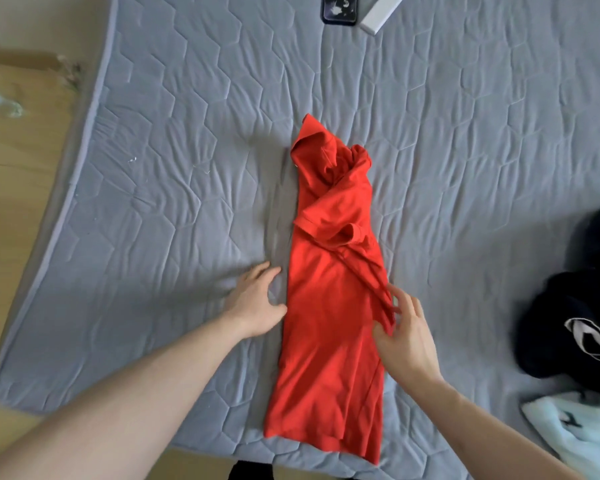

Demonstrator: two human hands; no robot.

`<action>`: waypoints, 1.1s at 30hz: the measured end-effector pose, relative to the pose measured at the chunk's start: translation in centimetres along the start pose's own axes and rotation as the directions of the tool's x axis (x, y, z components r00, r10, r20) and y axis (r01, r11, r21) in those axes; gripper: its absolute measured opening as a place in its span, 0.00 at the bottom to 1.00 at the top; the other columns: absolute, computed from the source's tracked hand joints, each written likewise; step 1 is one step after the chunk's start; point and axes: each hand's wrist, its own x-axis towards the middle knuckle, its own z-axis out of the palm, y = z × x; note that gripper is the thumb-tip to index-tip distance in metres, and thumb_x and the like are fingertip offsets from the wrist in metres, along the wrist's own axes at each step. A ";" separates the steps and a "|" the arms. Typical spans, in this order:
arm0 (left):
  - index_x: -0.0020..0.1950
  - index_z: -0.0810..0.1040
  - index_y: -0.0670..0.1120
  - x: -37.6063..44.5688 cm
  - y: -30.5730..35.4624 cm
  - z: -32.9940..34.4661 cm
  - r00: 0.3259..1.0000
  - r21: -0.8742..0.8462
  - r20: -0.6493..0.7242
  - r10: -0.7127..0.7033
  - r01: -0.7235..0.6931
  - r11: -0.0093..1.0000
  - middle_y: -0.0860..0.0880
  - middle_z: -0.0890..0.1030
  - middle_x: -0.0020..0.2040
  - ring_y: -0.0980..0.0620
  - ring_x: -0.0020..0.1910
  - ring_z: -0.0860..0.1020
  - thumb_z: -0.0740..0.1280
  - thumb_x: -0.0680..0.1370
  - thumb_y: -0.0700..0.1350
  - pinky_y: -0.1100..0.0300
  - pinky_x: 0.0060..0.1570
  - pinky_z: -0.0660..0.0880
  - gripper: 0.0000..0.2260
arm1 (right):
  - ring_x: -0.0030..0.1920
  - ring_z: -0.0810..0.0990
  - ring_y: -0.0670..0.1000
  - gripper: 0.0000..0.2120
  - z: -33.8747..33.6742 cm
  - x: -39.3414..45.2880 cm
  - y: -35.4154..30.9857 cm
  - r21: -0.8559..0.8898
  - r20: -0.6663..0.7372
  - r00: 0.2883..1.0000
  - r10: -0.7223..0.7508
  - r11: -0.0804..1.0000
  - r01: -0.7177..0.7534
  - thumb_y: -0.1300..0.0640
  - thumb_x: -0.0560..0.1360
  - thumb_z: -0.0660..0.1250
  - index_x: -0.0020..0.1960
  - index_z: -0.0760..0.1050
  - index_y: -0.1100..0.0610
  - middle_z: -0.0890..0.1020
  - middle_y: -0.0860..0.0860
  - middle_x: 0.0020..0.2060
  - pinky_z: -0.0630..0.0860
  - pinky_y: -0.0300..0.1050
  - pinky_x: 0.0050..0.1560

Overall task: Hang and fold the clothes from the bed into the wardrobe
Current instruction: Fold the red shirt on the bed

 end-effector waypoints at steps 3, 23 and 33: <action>0.72 0.74 0.48 -4.5 -0.6 3.4 0.992 -0.220 -0.019 -0.124 0.117 0.968 0.48 0.77 0.64 0.47 0.64 0.77 0.73 0.73 0.47 0.55 0.67 0.71 0.27 | 0.54 0.82 0.48 0.32 0.1 -3.4 2.6 0.021 0.128 0.951 0.283 0.957 -0.288 0.56 0.72 0.77 0.72 0.68 0.50 0.79 0.45 0.57 0.77 0.48 0.57; 0.53 0.82 0.57 -17.8 1.8 7.0 0.971 -0.665 -0.132 -0.198 0.061 0.745 0.50 0.85 0.40 0.51 0.36 0.84 0.72 0.78 0.40 0.60 0.39 0.79 0.11 | 0.38 0.86 0.53 0.19 -0.9 -10.8 1.9 0.339 0.286 0.845 0.452 0.777 -0.531 0.60 0.77 0.67 0.60 0.76 0.37 0.86 0.57 0.37 0.85 0.51 0.43; 0.47 0.83 0.49 -13.2 5.5 -3.9 0.959 -0.469 -0.257 0.119 -0.231 0.853 0.54 0.84 0.40 0.60 0.40 0.81 0.73 0.70 0.35 0.62 0.44 0.75 0.11 | 0.38 0.85 0.51 0.17 -6.2 -3.4 -4.9 0.539 0.239 0.927 0.289 0.755 -0.374 0.74 0.77 0.62 0.59 0.82 0.61 0.87 0.56 0.42 0.82 0.44 0.36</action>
